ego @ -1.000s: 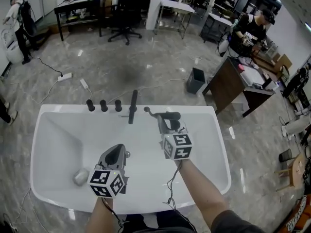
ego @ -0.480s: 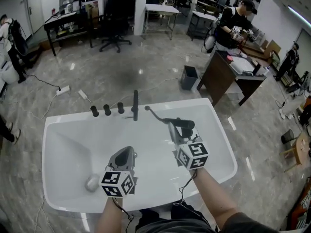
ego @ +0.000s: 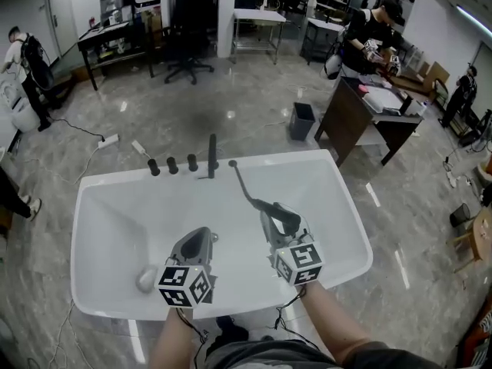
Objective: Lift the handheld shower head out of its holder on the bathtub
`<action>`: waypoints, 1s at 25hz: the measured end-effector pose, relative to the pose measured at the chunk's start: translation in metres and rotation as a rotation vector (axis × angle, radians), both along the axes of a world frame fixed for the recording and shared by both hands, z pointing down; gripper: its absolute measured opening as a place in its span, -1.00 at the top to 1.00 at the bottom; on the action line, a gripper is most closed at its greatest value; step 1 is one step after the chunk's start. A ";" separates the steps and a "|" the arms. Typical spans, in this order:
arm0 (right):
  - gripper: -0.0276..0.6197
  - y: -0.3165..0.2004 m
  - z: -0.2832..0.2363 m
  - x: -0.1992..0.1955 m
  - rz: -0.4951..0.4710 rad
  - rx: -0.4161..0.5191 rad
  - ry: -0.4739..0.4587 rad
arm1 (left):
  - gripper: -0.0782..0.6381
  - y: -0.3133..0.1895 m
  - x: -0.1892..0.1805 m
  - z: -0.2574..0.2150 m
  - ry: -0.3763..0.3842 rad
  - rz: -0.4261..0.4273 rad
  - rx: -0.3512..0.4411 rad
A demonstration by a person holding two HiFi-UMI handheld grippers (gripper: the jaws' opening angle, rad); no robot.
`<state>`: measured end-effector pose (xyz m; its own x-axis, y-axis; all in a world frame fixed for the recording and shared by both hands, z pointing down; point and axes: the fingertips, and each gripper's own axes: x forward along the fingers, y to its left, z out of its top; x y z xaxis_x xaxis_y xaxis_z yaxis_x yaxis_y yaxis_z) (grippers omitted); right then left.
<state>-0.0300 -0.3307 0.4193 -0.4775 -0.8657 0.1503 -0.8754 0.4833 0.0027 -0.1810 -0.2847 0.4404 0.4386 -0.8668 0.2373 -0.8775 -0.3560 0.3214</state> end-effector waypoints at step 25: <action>0.48 0.173 -0.024 0.103 -0.121 0.062 -0.018 | 0.74 0.158 0.117 -0.026 -0.058 -0.058 0.041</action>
